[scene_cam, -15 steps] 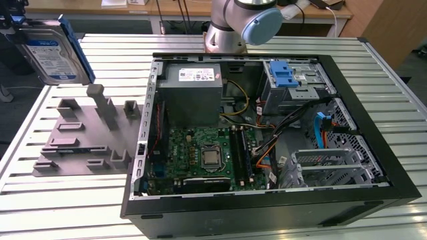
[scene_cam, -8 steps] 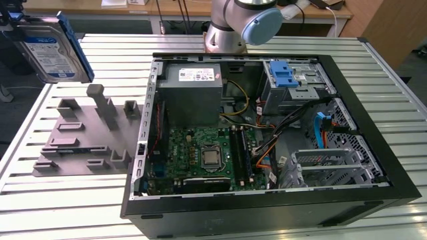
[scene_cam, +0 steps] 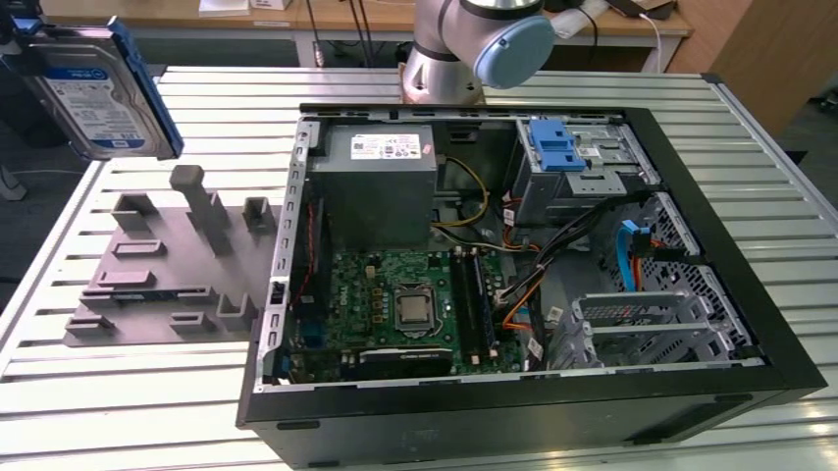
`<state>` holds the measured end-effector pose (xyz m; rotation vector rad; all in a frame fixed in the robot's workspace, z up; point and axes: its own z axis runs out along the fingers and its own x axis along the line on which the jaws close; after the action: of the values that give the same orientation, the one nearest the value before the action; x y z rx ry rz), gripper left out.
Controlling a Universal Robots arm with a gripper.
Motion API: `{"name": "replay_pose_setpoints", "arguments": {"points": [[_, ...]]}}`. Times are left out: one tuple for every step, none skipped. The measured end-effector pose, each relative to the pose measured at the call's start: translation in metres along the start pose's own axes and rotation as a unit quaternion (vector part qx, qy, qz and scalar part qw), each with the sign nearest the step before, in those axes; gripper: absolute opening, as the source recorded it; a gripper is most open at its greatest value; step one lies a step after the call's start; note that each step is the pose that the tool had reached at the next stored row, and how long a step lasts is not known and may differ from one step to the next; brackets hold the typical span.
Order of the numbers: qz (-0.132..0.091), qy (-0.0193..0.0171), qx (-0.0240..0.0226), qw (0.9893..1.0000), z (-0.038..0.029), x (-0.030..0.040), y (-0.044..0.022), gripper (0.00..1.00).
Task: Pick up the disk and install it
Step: 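Pick up the disk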
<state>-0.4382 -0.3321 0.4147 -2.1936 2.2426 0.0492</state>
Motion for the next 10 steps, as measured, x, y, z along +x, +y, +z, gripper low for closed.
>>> {"name": "replay_pose_setpoints", "arguments": {"points": [[0.000, 0.0000, 0.0000, 1.0000, -0.0007, 0.0000, 0.0000, 0.36], [0.000, 0.0000, 0.0000, 1.0000, -0.0014, 0.0000, 0.0000, 0.36], [0.000, 0.0000, 0.0000, 1.0000, -0.0022, -0.0001, 0.0000, 0.36], [0.000, 0.0000, 0.0000, 1.0000, -0.0029, -0.0001, 0.0000, 0.36], [0.000, 0.0000, 0.0000, 1.0000, -0.0036, -0.0001, 0.0000, 0.36], [0.000, 0.0000, 0.0000, 1.0000, -0.0044, -0.0001, 0.0001, 0.36], [0.000, 0.0000, 0.0000, 1.0000, -0.0052, -0.0001, 0.0001, 0.36], [0.000, 0.0000, 0.0000, 1.0000, -0.0060, -0.0001, 0.0001, 0.36], [0.000, 0.0000, 0.0000, 1.0000, -0.0067, -0.0002, 0.0001, 0.36], [0.000, 0.0000, 0.0000, 1.0000, -0.0075, -0.0002, 0.0001, 0.36]]}}
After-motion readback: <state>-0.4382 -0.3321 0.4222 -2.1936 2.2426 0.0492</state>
